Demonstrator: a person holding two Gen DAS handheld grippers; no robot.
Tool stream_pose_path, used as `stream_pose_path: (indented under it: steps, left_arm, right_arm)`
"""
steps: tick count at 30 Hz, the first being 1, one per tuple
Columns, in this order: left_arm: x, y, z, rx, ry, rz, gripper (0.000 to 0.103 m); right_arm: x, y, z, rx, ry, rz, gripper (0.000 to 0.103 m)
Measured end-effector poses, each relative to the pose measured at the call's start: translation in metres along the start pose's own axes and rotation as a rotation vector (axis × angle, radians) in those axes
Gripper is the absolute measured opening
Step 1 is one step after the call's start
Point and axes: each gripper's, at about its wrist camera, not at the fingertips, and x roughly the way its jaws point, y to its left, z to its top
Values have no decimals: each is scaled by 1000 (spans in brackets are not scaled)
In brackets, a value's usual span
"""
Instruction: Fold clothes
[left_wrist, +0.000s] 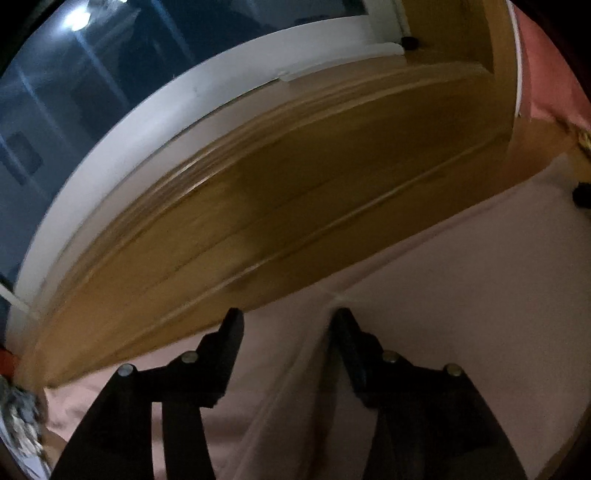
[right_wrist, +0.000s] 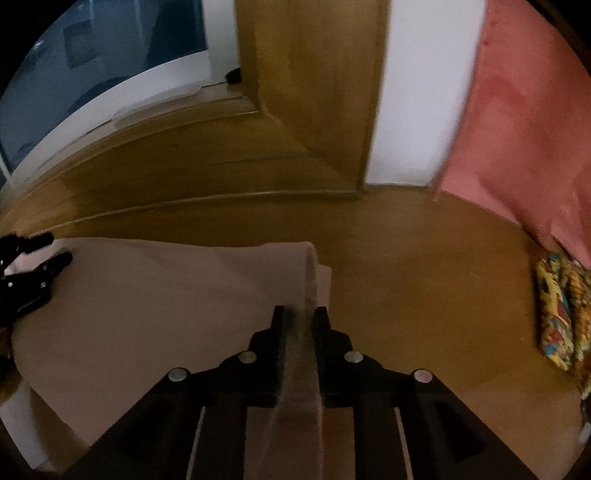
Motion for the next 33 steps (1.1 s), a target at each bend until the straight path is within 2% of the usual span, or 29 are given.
stream_pose_path:
  steps: [3, 5, 8, 11, 14, 16, 19, 21, 23, 24, 27, 31, 33]
  left_arm:
    - [-11, 9, -5, -57, 11, -47, 49]
    - [-25, 15, -12, -85, -2, -47, 54]
    - [-45, 25, -25, -126, -23, -47, 57]
    - [-63, 52, -43, -218, -35, -29, 57]
    - [-73, 98, -82, -319, 1, 46, 57]
    - [-68, 103, -93, -358, 47, 118, 57]
    - [-34, 157, -116, -400, 124, 243, 57]
    - [-17, 180, -126, -449, 160, 265, 57]
    - [-4, 207, -151, -512, 231, 273, 57]
    - [-17, 212, -174, -527, 249, 280, 58]
    - [-25, 223, -181, -510, 250, 305, 61]
    - [-32, 201, -185, -474, 265, 349, 61]
    - [-43, 185, -189, -498, 264, 341, 61]
  right_arm:
    - [-28, 3, -5, 1, -42, -37, 25]
    - [-46, 10, -10, -31, -76, -51, 37]
    - [-65, 29, -21, -91, -102, -29, 38]
    - [-66, 50, -32, -109, -82, 58, 38]
    - [-61, 70, -40, -104, -51, 121, 38]
    - [-56, 83, -45, -100, -37, 146, 38]
    - [-45, 95, -49, -94, -23, 131, 38]
    - [-35, 94, -52, -79, -1, 108, 38]
    - [-31, 92, -58, -64, 24, 94, 38]
    - [-30, 91, -60, -61, 26, 87, 38]
    - [-30, 89, -67, -74, 29, 52, 38]
    - [-37, 78, -75, -59, 36, 37, 38]
    - [-39, 71, -78, -55, 43, 23, 38]
